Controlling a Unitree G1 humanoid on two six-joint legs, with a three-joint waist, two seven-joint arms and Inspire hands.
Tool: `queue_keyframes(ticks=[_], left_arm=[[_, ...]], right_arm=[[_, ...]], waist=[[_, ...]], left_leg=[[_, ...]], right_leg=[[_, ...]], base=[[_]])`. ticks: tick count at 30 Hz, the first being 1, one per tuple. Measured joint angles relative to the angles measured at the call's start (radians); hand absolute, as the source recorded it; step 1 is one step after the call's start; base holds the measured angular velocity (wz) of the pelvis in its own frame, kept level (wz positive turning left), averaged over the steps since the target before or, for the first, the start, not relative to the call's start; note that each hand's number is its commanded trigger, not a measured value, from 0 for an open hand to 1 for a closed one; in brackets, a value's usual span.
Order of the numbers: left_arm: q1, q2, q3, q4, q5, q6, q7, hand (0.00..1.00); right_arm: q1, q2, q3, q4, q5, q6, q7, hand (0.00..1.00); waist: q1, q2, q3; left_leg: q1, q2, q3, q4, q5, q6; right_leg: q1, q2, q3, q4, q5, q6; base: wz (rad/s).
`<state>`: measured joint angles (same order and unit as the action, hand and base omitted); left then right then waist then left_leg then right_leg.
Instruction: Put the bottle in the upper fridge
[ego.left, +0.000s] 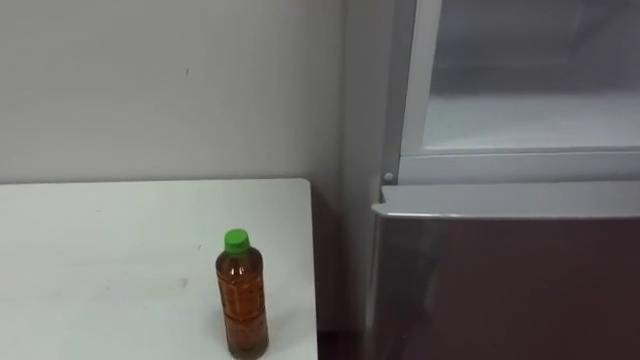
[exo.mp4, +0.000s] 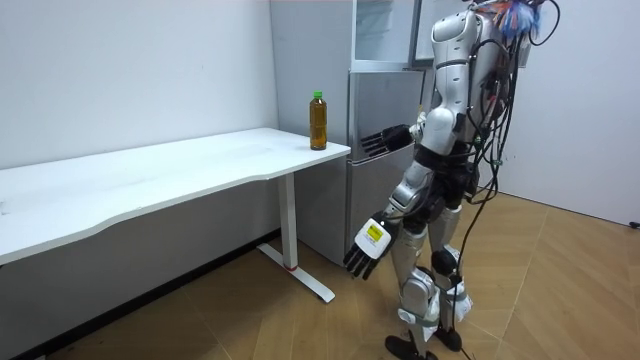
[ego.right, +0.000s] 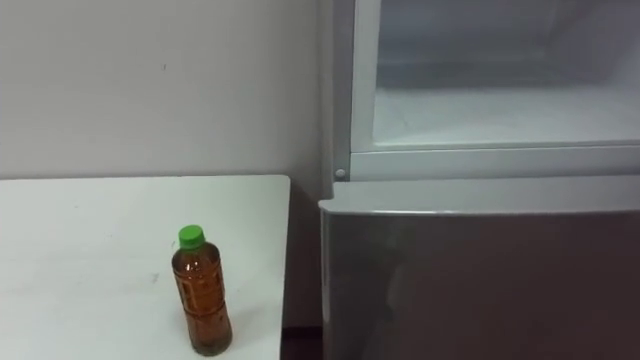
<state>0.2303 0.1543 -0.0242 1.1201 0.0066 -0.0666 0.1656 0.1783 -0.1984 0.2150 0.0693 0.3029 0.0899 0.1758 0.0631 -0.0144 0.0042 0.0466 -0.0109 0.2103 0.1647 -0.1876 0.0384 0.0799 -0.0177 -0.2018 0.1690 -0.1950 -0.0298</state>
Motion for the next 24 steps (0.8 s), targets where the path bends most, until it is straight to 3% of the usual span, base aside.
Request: queue_keyframes(ticks=[4, 11, 12, 14, 17, 24], left_arm=[[0.013, 0.003, -0.003, 0.019, 0.065, 0.044, 0.000, 0.00], [0.014, 0.003, -0.010, 0.019, 0.128, 0.069, -0.024, 0.00], [0.014, 0.003, -0.010, 0.019, 0.136, 0.069, -0.024, 0.00], [0.015, 0.006, -0.010, 0.019, 0.168, 0.073, -0.024, 0.00], [0.017, 0.010, -0.012, 0.018, 0.186, 0.083, -0.024, 0.00], [0.017, 0.007, -0.019, 0.019, 0.220, 0.092, -0.026, 0.00]], right_arm=[[0.000, -0.033, 0.000, -0.084, -0.003, 0.041, 0.012, 0.00], [-0.022, -0.038, -0.004, -0.192, -0.037, 0.041, 0.021, 0.00], [-0.033, -0.036, -0.004, -0.212, -0.036, 0.035, 0.021, 0.00], [-0.088, -0.015, -0.004, -0.268, -0.027, -0.010, 0.020, 0.00], [-0.122, 0.009, -0.002, -0.308, -0.022, -0.056, 0.014, 0.00], [-0.123, 0.010, -0.002, -0.320, 0.034, -0.068, 0.009, 0.00]], waist=[[0.002, -0.002, 0.0009], [0.023, -0.012, 0.0035], [0.023, -0.013, 0.0035], [0.024, -0.019, 0.0051], [0.029, -0.041, -0.0013], [0.036, -0.039, -0.0018]], left_leg=[[0.003, 0.000, -0.001, 0.004, 0.000, 0.000], [0.004, 0.001, -0.010, 0.008, 0.000, 0.000], [0.004, 0.000, -0.013, 0.009, 0.000, 0.000], [0.005, 0.000, -0.025, 0.010, 0.000, 0.000], [0.000, -0.001, -0.044, 0.017, -0.001, 0.001], [-0.012, -0.003, -0.053, 0.024, -0.005, 0.005]], right_leg=[[0.002, -0.002, -0.001, 0.001, 0.000, 0.000], [0.009, -0.003, -0.005, 0.000, 0.001, -0.002], [0.010, -0.003, -0.006, 0.000, 0.001, -0.002], [0.012, -0.003, -0.013, -0.005, 0.001, -0.002], [0.022, -0.001, -0.021, -0.020, 0.001, -0.001], [0.023, -0.004, -0.024, -0.014, 0.002, 0.002]], base=[[0.00], [0.01], [0.10], [0.14], [0.19], [0.06]])
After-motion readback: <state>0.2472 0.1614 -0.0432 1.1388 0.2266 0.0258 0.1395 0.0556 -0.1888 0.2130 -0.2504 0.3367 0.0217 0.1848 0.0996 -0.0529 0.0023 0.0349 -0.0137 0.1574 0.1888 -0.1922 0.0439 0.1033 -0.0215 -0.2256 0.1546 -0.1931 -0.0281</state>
